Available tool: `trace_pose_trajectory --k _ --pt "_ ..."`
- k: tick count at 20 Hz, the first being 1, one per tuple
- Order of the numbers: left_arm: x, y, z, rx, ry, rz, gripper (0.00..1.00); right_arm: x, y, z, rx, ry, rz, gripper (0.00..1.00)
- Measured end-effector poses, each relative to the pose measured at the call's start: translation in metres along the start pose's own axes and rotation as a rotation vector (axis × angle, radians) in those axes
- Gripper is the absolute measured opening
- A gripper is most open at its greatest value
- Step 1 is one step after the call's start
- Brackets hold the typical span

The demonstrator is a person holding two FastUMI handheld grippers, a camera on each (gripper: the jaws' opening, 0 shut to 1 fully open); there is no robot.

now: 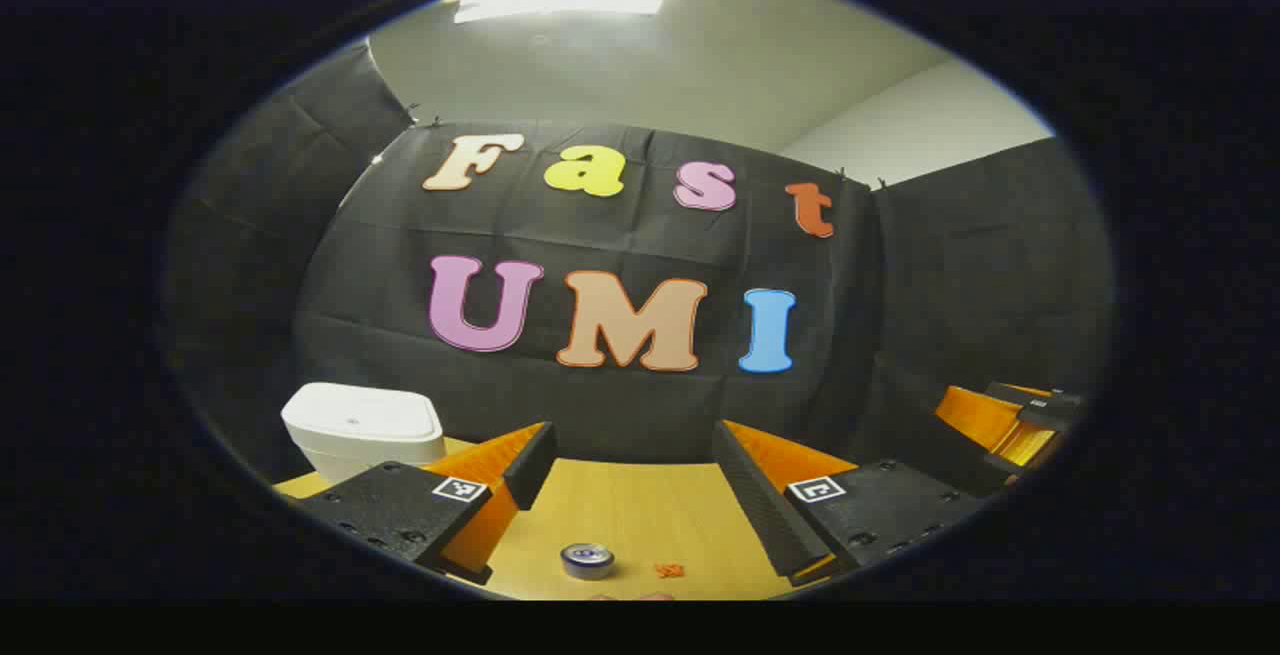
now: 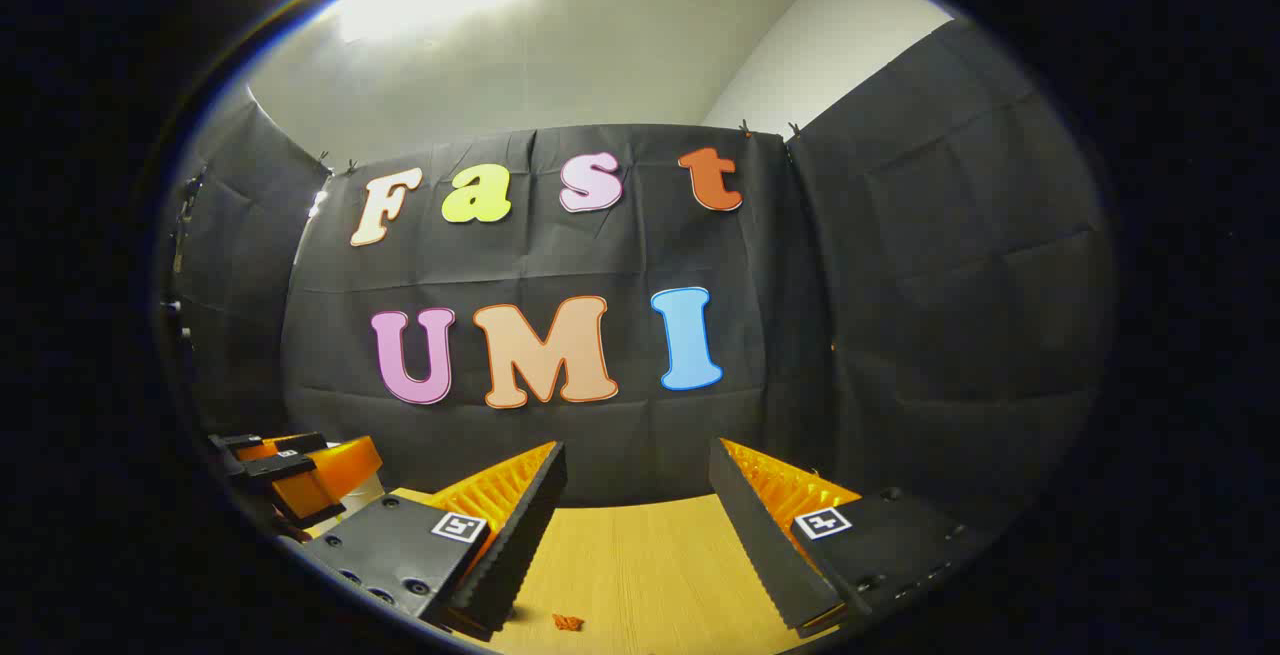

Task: Press the lid of the desktop garbage bin to open it, pick up the crumpled paper on the desktop and throw it into the bin, then pick up the pop can on the desktop and drop it into the bin, and finally close the garbage bin lid.

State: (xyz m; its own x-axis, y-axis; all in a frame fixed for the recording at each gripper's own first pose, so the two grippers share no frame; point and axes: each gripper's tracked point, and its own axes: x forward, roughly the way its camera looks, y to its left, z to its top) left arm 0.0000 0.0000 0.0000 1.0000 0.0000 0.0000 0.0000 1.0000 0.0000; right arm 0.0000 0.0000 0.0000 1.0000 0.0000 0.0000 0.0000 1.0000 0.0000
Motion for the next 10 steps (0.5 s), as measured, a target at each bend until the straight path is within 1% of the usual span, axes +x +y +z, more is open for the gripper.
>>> trace_pose_trajectory --k 3,6,7,8,10 --pt "-0.002 0.005 0.006 0.018 -0.021 0.016 0.93 0.002 0.006 0.001 -0.013 -0.001 0.021 0.95" --pt "-0.005 0.011 0.008 0.020 -0.028 0.033 0.93 0.004 0.013 -0.001 -0.060 0.003 0.031 0.96" --pt "-0.006 0.014 0.011 0.025 -0.033 0.038 0.92 0.004 0.015 0.000 -0.081 -0.001 0.035 0.96" --pt "-0.006 0.019 0.012 0.035 -0.043 0.047 0.93 0.003 0.018 0.001 -0.097 -0.007 0.041 0.96" --pt "-0.007 0.025 0.015 0.054 -0.053 0.067 0.91 0.001 0.026 0.004 -0.108 -0.025 0.063 0.95"
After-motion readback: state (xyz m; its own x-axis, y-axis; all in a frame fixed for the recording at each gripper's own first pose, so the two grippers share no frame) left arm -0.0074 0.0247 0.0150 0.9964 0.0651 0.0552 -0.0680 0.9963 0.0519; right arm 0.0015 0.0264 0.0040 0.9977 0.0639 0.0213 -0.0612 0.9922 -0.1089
